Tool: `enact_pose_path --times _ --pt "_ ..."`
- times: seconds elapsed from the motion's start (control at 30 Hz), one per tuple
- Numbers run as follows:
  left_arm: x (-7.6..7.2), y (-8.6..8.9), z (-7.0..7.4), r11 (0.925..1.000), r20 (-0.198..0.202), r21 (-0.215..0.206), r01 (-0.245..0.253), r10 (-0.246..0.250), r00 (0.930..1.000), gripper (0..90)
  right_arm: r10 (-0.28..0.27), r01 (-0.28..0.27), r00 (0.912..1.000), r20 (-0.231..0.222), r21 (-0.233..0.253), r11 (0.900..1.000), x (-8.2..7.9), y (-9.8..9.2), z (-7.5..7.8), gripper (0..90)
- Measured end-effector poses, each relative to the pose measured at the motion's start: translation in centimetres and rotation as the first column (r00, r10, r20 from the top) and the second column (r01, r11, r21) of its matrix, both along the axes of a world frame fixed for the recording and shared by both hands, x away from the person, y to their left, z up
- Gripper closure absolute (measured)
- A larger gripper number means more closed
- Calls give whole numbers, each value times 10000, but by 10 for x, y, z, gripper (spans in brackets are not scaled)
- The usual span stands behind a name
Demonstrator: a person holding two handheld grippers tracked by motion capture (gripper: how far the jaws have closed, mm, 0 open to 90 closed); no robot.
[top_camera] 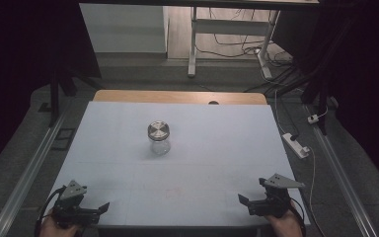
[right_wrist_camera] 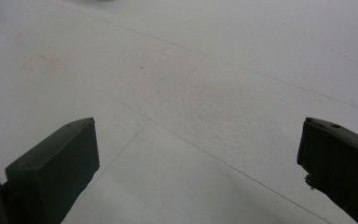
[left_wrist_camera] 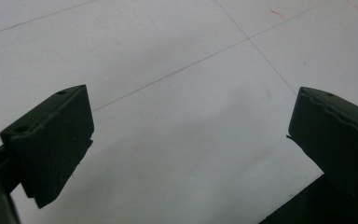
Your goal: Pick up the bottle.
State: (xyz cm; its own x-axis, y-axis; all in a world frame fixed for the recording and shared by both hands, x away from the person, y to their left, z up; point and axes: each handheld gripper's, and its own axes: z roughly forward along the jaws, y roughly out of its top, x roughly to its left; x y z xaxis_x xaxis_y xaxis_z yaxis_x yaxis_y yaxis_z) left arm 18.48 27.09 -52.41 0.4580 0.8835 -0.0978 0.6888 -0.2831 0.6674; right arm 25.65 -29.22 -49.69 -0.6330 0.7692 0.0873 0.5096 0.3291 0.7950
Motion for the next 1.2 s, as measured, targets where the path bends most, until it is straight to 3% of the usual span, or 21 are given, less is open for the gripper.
enact_pose_path --times 0.6,0.93,1.1,1.2 --pt "3 0 -1 10000 -363 23 21 -20 9993 0 357 -349 9987 -362 215 9992 1 1 -1 0" --pt "5 6 -1 9977 -542 -678 96 -133 9984 0 569 -564 9977 -363 122 9983 1 2 -1 0" --pt "6 7 0 9953 -290 -906 334 -362 9989 0 644 -641 9973 -362 97 9979 1 2 -1 0" --pt "6 5 2 9957 -122 -824 428 -440 9990 0 715 -715 9969 -337 12 9974 1 4 -1 0"
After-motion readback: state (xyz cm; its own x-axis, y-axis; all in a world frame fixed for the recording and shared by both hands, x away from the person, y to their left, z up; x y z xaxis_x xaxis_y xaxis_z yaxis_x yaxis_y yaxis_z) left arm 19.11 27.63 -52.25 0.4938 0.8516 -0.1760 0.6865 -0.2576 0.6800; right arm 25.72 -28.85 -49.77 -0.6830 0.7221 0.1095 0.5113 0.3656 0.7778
